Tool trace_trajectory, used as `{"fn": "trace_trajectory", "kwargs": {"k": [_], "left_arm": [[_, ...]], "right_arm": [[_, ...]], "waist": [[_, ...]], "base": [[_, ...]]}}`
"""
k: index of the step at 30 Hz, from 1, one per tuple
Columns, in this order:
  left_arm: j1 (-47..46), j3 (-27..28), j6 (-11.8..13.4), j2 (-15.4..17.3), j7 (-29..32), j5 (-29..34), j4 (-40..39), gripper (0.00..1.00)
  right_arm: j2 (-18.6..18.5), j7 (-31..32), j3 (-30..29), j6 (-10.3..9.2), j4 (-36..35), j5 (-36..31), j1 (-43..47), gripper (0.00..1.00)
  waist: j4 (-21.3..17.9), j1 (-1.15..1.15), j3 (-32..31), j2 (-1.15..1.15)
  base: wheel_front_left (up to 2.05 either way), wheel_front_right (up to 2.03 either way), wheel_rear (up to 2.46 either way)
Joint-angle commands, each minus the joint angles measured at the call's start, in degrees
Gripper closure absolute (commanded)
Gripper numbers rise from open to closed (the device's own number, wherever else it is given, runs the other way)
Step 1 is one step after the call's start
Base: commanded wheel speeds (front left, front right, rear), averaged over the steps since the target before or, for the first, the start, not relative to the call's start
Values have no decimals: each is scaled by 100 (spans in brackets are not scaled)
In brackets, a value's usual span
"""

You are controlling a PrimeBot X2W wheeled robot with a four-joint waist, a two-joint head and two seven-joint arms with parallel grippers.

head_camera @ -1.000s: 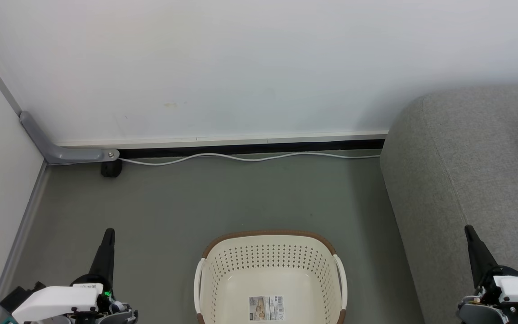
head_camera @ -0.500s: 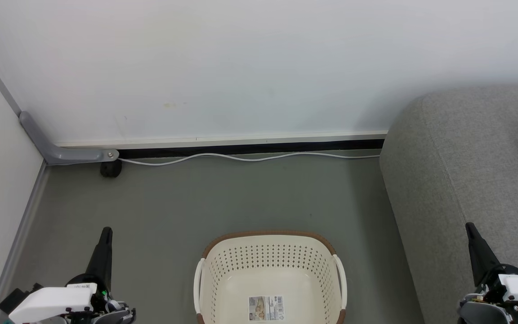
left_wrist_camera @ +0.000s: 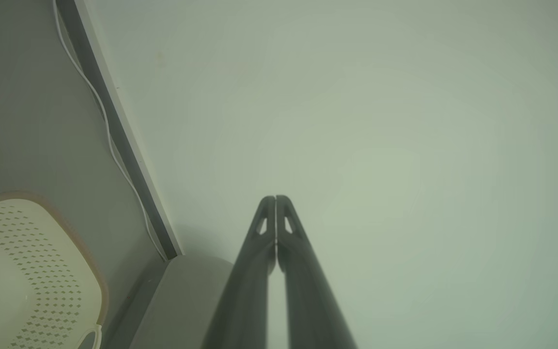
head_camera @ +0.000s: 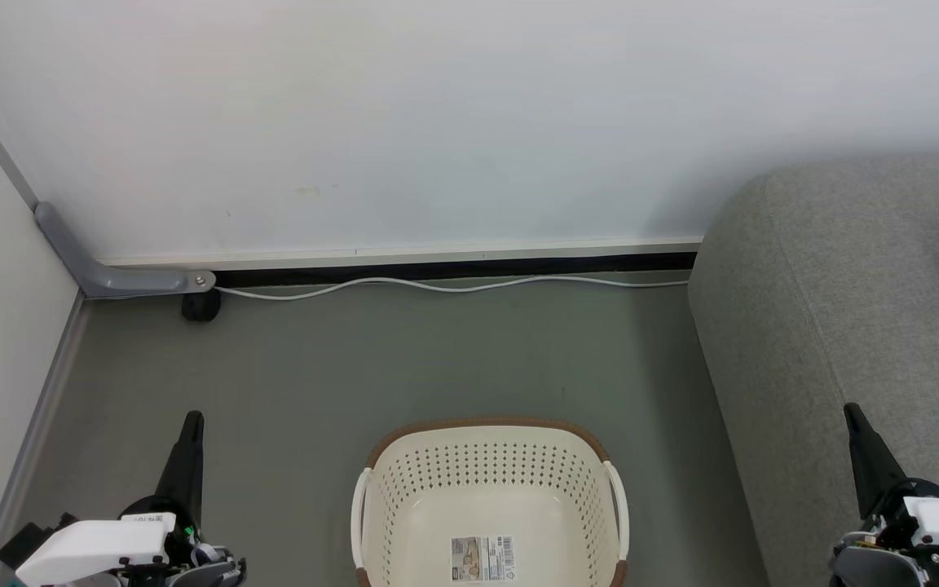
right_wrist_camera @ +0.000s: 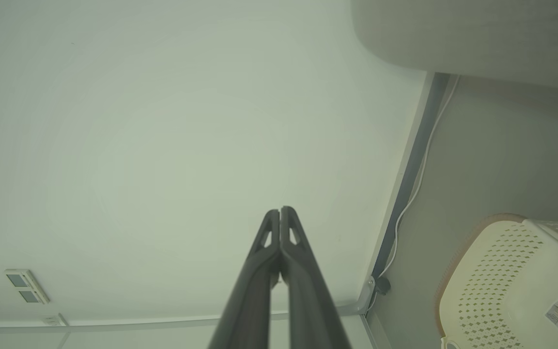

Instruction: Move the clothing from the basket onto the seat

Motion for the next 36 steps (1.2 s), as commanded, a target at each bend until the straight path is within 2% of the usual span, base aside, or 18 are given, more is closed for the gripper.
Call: {"fn": "trace_trajectory", "kwargs": {"k": [1,36], "left_arm": [[-334,191,-47,77,37,-23,-165,100],[-334,191,-47,77,37,-24,-165,100]], "right_arm": [[-59,44,93,25,-180,66,-207,100],[-59,43,94,25,-180,66,-207,100]], "waist": [[0,0,0,0],[0,0,0,0]], "base": [[0,0,0],[0,0,0]]}}
